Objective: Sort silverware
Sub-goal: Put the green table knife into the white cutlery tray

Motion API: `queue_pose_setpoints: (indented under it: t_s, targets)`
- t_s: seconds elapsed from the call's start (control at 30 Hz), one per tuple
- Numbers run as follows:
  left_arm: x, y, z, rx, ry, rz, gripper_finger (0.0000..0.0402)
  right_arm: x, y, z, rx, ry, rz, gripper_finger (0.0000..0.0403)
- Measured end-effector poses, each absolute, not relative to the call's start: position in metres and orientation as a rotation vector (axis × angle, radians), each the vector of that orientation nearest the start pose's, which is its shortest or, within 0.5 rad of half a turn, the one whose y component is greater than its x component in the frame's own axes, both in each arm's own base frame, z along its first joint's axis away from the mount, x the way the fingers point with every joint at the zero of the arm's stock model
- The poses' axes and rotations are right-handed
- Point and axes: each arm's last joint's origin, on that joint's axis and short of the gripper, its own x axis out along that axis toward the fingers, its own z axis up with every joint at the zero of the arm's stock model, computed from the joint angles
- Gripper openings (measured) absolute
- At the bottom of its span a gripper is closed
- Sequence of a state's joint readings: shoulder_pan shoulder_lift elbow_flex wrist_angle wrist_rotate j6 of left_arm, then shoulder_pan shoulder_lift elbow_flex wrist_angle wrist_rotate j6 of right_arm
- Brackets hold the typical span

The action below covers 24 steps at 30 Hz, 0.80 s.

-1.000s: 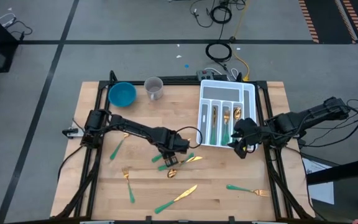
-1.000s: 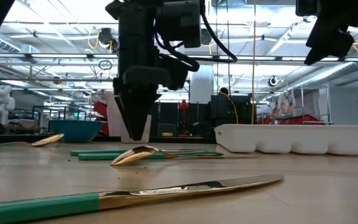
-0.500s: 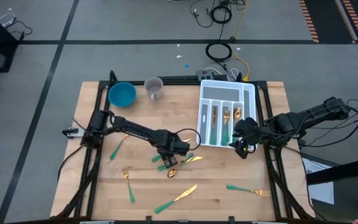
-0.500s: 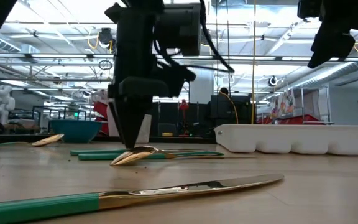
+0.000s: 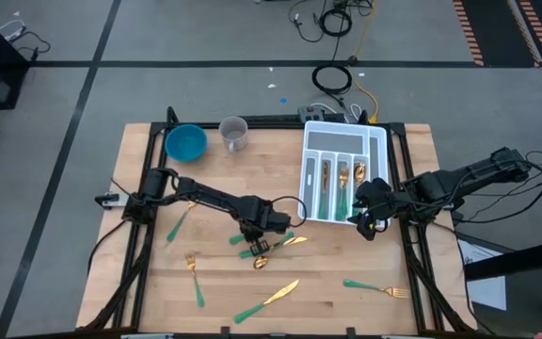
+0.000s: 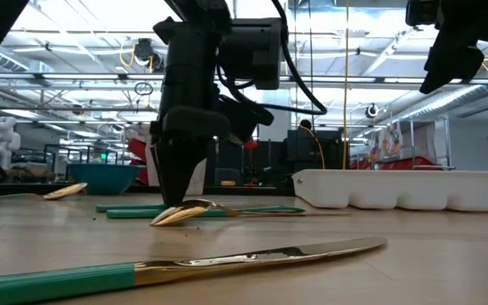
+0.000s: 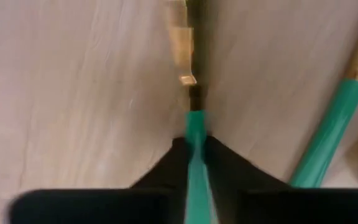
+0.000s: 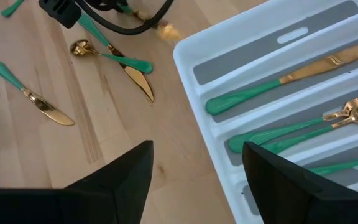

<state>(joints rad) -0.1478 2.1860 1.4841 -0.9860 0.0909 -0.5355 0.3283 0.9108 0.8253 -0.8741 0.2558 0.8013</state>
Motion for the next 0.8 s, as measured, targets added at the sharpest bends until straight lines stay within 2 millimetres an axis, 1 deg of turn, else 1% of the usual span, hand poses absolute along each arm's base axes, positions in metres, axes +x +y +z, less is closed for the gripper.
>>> queue_pose_setpoints:
  t_s: [0.03, 0.07, 0.17, 0.27, 0.5, 0.63, 0.7, 0.8]
  targets:
    - [0.383, -0.059, 0.111, -0.356, 1.688, 0.273, 0.0027, 0.156, 0.045, 0.273, 0.468, 0.878, -0.299, 0.0239]
    - [0.383, -0.059, 0.111, -0.359, 1.685, 0.274, 0.0020, 0.156, 0.045, 0.273, 0.471, 0.878, -0.299, 0.0239]
    - [0.384, -0.056, 0.112, -0.365, 1.686, 0.289, 0.0019, 0.156, 0.045, 0.273, 0.488, 0.877, -0.306, 0.0239]
    - [0.386, -0.054, 0.113, -0.333, 1.700, 0.325, 0.0019, 0.156, 0.045, 0.273, 0.491, 0.876, -0.308, 0.0239]
    - [0.388, -0.053, 0.138, -0.331, 1.660, 0.385, 0.0017, 0.156, 0.045, 0.273, 0.489, 0.872, -0.311, 0.0239]
    - [0.387, -0.053, 0.144, -0.329, 1.690, 0.407, 0.0015, 0.156, 0.045, 0.273, 0.483, 0.873, -0.310, 0.0239]
    - [0.386, -0.055, 0.149, -0.319, 1.709, 0.413, 0.0001, 0.156, 0.045, 0.273, 0.482, 0.873, -0.310, 0.0239]
    - [0.387, -0.058, 0.150, -0.311, 1.710, 0.409, 0.0002, 0.156, 0.045, 0.273, 0.474, 0.874, -0.307, 0.0239]
